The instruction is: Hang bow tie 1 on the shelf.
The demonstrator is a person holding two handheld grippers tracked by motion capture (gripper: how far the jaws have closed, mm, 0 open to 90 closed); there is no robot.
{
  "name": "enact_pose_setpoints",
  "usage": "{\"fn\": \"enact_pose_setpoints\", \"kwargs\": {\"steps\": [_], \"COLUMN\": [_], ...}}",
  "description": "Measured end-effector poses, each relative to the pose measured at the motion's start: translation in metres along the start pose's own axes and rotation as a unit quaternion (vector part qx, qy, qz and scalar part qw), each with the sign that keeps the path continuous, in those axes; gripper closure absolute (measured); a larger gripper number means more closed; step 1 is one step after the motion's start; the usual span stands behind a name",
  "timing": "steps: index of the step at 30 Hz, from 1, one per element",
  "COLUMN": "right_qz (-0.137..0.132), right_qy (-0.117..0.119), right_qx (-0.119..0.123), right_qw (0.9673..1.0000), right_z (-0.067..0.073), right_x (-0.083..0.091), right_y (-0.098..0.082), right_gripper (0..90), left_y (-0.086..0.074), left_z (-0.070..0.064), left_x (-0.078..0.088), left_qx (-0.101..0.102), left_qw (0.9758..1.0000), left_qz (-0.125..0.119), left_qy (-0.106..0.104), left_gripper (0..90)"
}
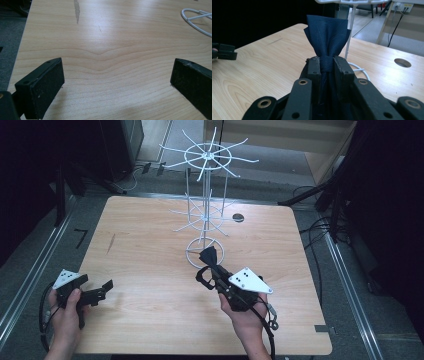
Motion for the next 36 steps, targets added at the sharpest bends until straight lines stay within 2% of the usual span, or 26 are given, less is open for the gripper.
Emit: {"fn": "enact_pose_setpoints", "kwargs": {"steps": [15, 36], "right_qz": [-0.021, -0.045], "right_qy": [0.006, 0.019], "right_qx": [0.006, 0.012], "right_qw": [0.9997, 0.9987], "right_z": [0.007, 0.019], "right_x": [0.006, 0.002], "right_y": [0.024, 0.059], "right_gripper": [77.7, 77.7], "left_y": [0.0, 0.0], "left_z": [0.0, 0.0], "left_x": [0.0, 0.0], "left_qx": [0.0, 0.004], "left_qw": [1.0, 1.0], "left_qz": [0.001, 0.0], "left_qy": [-0.001, -0.003], "left_gripper": [0.0, 0.0]}}
Point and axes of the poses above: each handheld gripper's, and its own axes: x roughly backward along the jaws, y roughly out of its top, z roughly to its left, the point moved 6 cm from there along -x, roughly forward along the jaws, and after that the axes turned 6 degrees about -x, right-handed, at the moved point
